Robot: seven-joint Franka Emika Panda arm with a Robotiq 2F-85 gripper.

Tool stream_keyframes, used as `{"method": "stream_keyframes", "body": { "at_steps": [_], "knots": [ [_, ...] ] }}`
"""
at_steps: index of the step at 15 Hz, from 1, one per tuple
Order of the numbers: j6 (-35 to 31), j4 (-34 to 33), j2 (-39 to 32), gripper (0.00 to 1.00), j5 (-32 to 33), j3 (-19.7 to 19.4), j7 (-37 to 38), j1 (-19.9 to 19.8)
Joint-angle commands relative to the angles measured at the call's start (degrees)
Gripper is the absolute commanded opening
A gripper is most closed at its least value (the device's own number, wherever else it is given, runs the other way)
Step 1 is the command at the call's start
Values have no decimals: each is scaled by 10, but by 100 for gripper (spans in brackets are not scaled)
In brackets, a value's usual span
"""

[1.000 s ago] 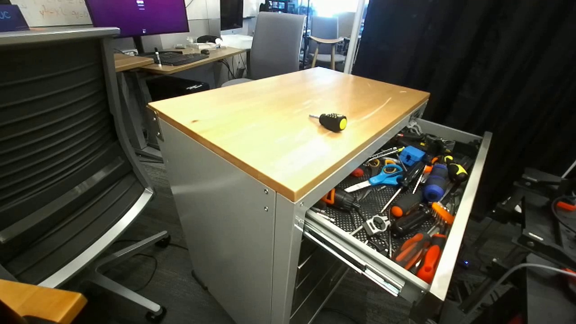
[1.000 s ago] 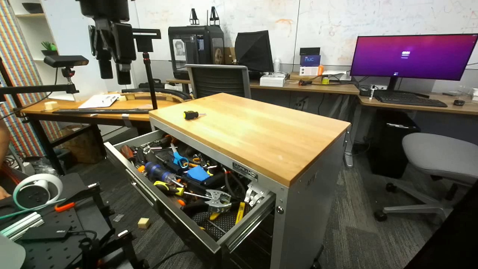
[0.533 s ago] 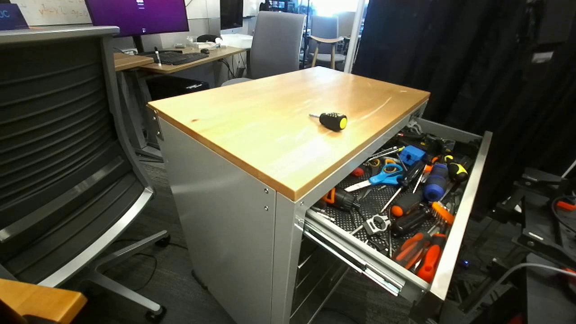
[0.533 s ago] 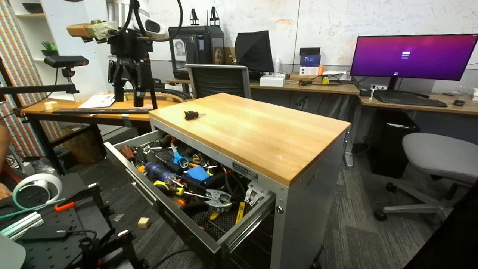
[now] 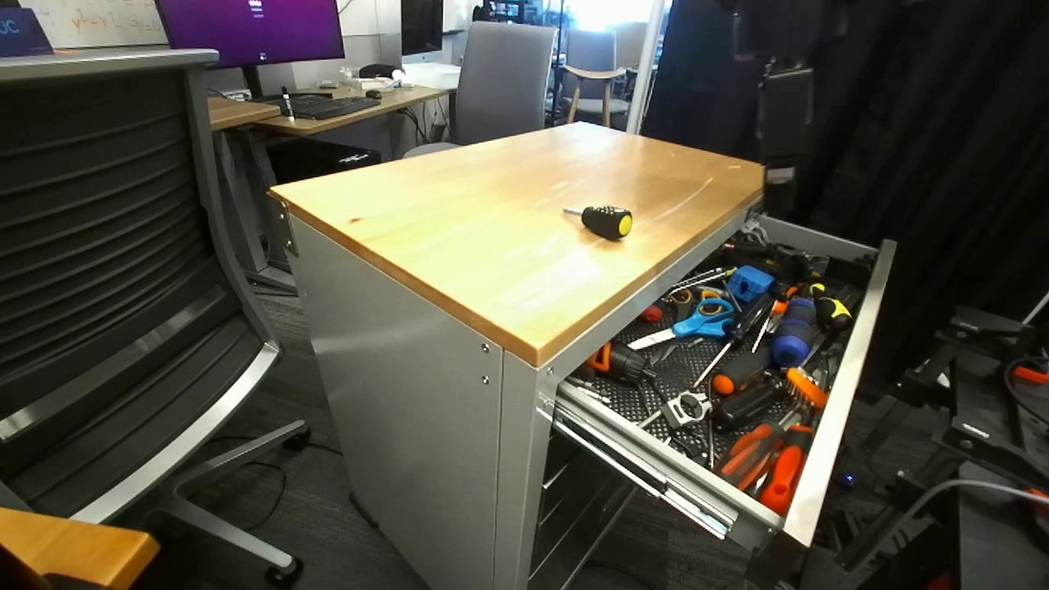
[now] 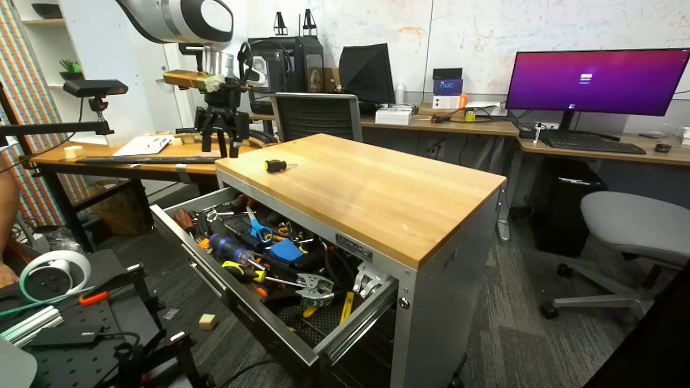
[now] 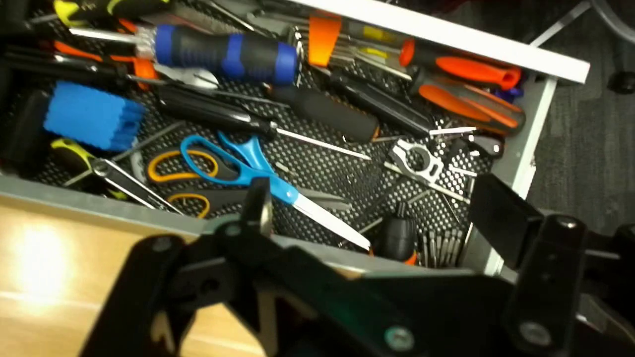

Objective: Place the screwdriver inside the open drawer then close the drawer

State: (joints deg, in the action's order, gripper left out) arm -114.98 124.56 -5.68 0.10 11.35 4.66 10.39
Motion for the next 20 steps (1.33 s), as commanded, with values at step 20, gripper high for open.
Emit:
{"method": "stream_keyframes", "body": {
  "at_steps": [20],
  "knots": [
    [-211,-151,-168,100,152,-93,214,100]
  ]
}}
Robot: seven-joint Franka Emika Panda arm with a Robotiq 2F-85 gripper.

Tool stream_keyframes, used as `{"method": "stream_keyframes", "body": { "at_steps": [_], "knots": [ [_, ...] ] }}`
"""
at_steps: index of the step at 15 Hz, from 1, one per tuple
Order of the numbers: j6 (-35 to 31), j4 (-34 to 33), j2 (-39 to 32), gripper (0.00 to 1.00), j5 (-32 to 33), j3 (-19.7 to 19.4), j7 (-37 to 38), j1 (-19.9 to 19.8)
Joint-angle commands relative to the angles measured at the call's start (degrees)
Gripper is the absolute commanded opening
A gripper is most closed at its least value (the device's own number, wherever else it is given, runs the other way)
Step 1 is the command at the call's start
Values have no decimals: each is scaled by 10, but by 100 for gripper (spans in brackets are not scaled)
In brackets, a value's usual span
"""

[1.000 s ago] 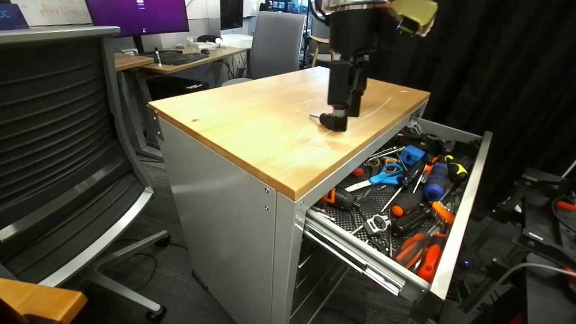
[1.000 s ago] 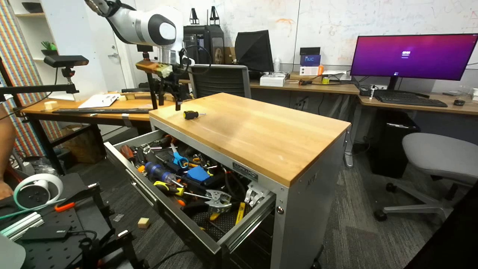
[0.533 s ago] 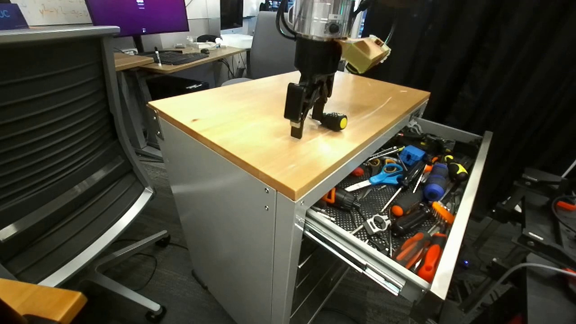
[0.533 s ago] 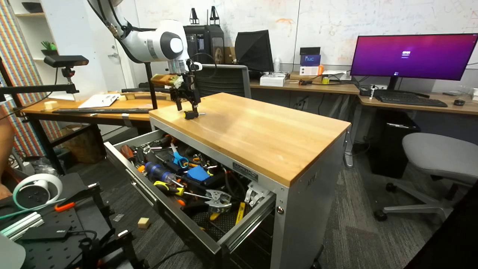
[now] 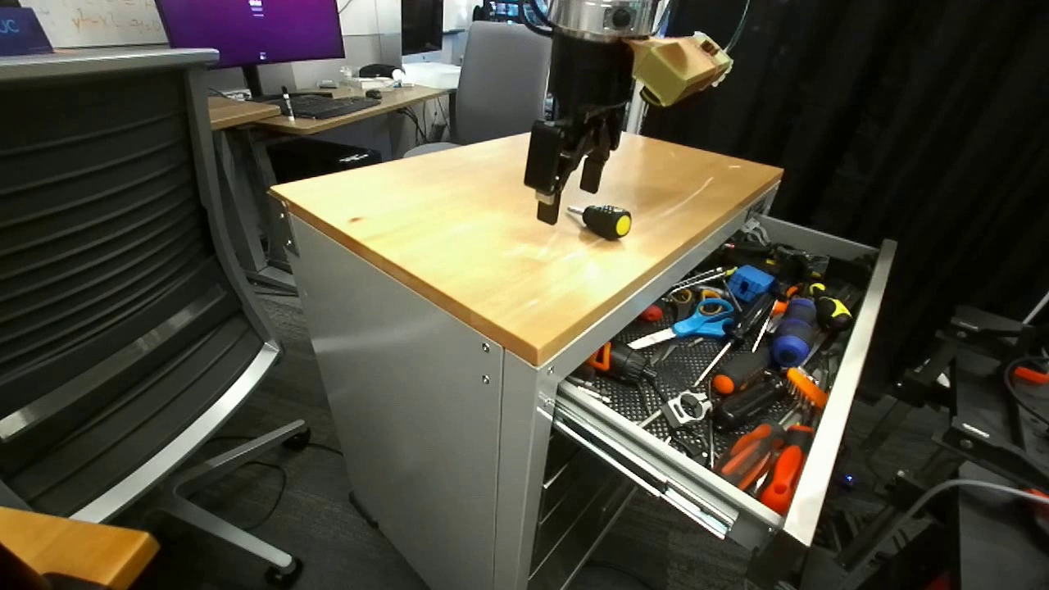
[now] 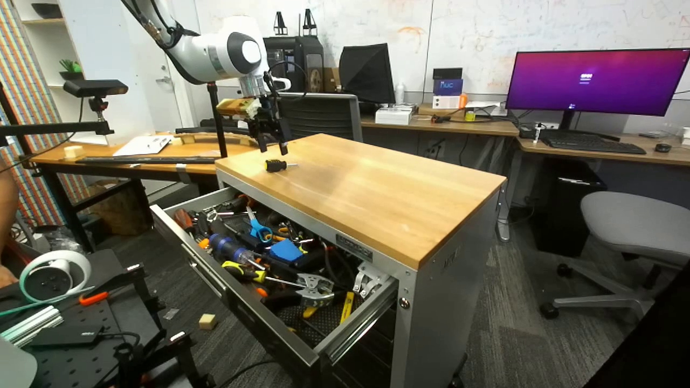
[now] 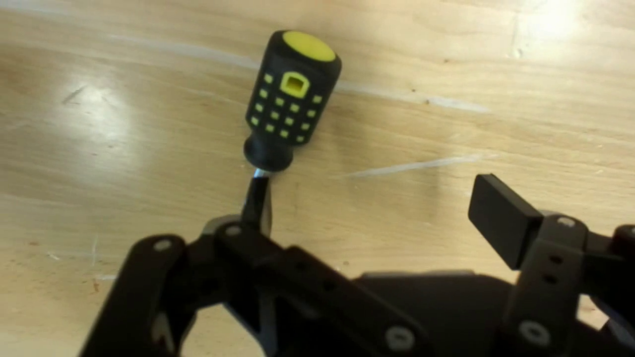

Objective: Place the screwdriver inside the open drawer then close the drawer

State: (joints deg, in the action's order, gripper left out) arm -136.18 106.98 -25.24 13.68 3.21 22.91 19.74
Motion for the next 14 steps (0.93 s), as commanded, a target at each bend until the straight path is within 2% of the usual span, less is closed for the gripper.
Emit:
{"method": "stream_keyframes", "body": {
  "at_steps": [1,2,3,4,9,12,14],
  "knots": [
    [8,26,26,100,12,-11,34,3],
    [15,28,24,100,11,-12,36,2],
    [17,30,23,75,4,-9,34,-1],
    [18,34,21,74,6,-10,36,-1],
    [15,67,44,35,32,-28,83,7],
    [53,104,81,12,77,-44,129,12],
    [108,135,108,12,78,-32,122,-2]
  ]
}}
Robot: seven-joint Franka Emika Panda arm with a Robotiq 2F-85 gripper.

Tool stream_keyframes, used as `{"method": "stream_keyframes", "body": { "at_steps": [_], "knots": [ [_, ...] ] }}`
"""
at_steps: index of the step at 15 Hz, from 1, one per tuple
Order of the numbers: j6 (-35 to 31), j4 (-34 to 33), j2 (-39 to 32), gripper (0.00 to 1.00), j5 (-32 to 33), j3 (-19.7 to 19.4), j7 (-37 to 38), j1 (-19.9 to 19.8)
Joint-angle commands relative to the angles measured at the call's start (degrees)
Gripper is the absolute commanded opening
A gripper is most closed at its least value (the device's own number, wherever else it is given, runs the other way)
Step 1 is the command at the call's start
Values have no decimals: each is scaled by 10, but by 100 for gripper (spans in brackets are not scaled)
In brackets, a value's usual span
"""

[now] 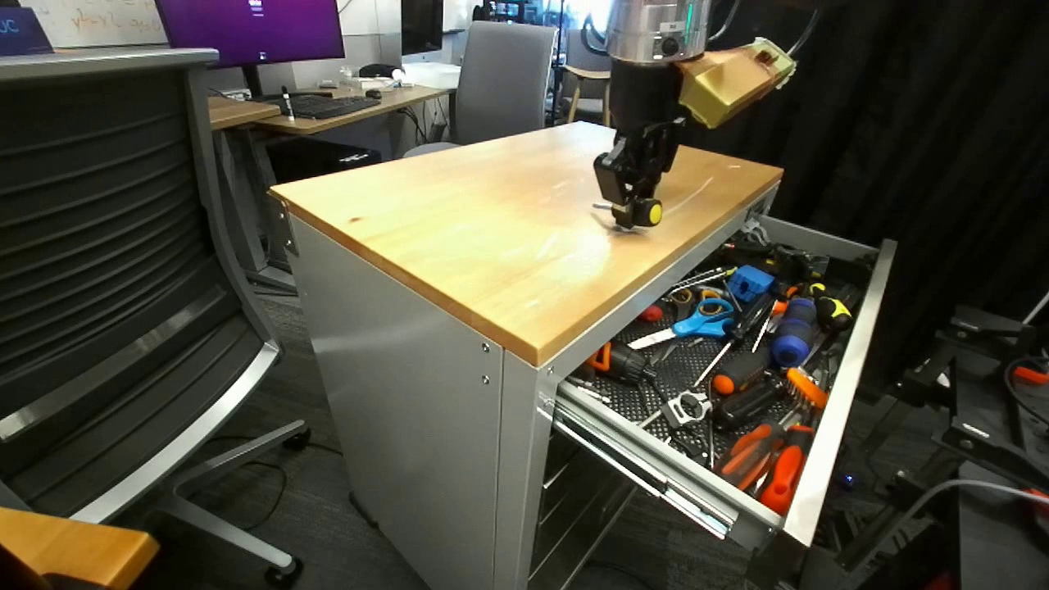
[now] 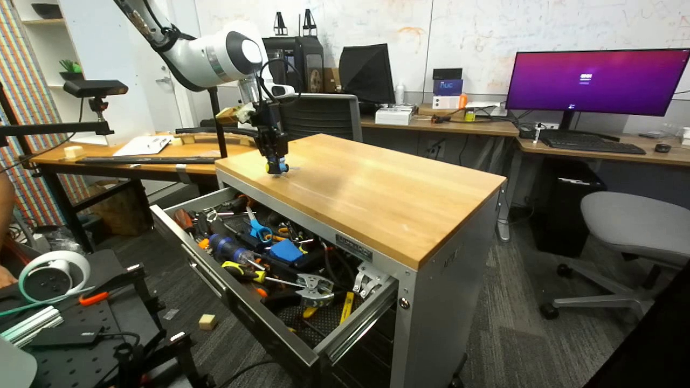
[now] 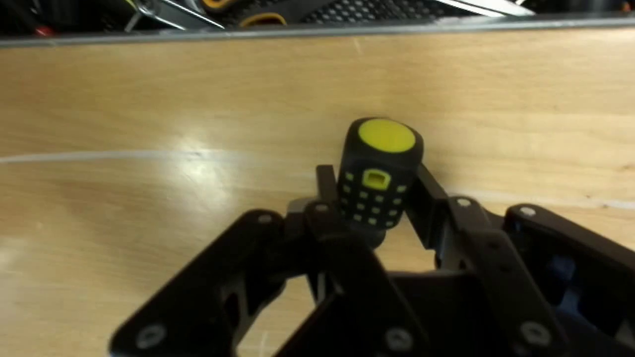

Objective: Place the screwdriver inside the open drawer then close the drawer

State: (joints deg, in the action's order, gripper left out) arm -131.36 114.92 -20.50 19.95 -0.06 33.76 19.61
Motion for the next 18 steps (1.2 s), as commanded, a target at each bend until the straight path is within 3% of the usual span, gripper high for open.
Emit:
{"method": "stream_keyframes", "body": {
  "at_steps": [1,4,8,15,16,18],
  "knots": [
    [84,74,74,12,2,11,0,-9],
    [118,131,95,12,-38,39,-36,-23],
    [88,185,101,12,-42,62,-17,-21],
    [-11,128,28,12,-7,70,-42,-17],
    [-20,123,22,62,-4,68,-50,-17],
    [-8,115,15,70,-3,66,-73,-17]
  ]
}}
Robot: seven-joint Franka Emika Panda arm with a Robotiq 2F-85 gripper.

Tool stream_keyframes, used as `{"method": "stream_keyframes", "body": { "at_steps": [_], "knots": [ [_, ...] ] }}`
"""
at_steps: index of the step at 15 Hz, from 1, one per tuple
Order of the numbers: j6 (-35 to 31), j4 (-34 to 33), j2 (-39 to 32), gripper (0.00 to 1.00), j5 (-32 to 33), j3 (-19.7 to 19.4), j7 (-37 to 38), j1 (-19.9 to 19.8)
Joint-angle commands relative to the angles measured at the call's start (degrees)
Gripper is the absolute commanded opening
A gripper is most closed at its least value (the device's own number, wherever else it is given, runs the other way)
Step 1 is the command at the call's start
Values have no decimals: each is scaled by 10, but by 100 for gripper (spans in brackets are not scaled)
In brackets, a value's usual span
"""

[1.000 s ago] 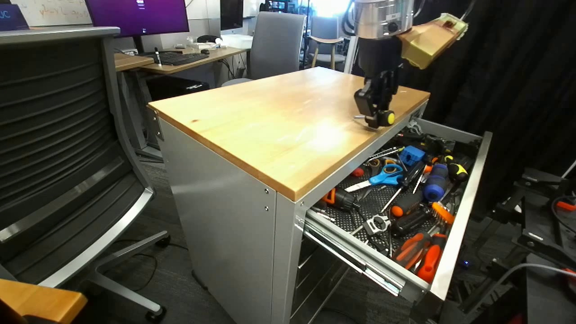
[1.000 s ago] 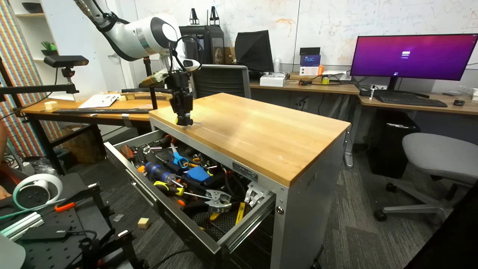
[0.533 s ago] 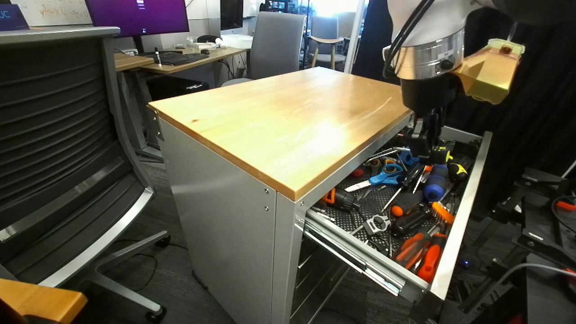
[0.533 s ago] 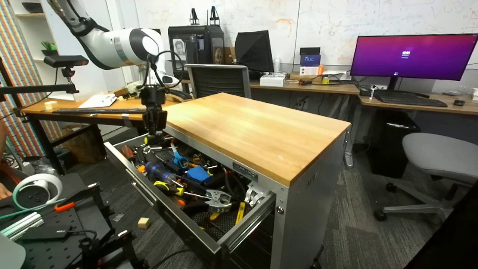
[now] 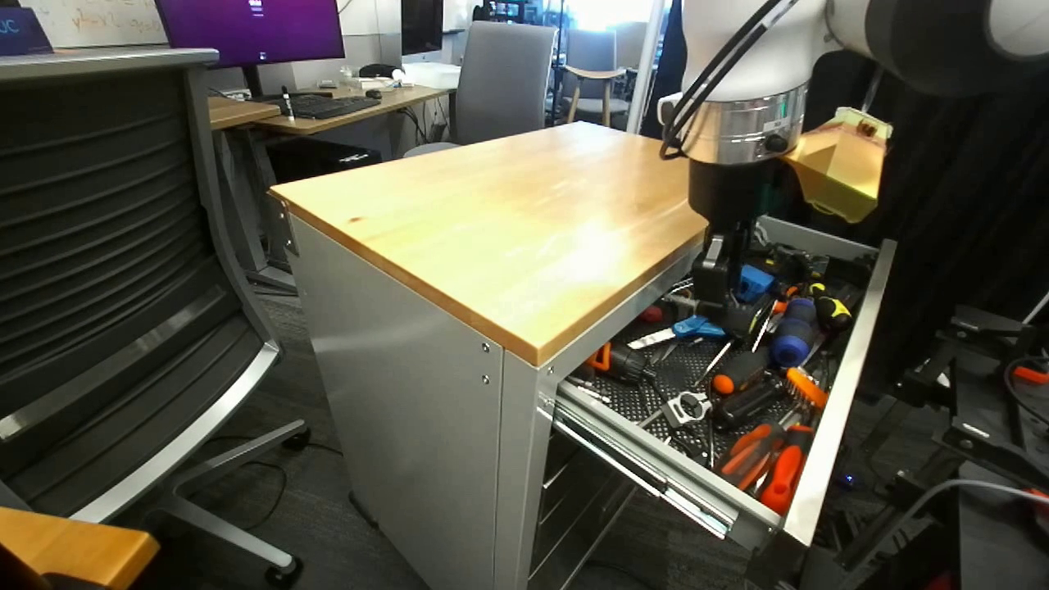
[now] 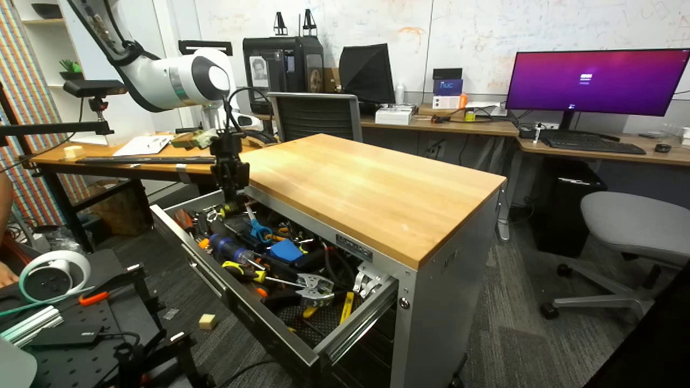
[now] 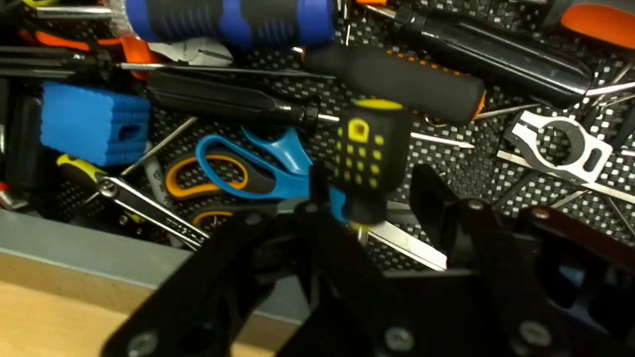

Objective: Place the screwdriver inside the open drawer then close the drawer

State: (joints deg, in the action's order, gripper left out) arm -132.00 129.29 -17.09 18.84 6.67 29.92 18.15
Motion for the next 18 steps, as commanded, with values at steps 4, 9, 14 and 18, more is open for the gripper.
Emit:
{"method": "stream_keyframes", "body": {
  "at_steps": [4,9,14,18],
  "knots": [
    [89,-34,-8,99,-52,16,-158,-25],
    [223,16,33,100,-114,17,-207,-45],
    [239,76,33,58,-174,-1,-192,-78],
    [144,99,6,27,-144,-17,-100,-72]
  ]
}}
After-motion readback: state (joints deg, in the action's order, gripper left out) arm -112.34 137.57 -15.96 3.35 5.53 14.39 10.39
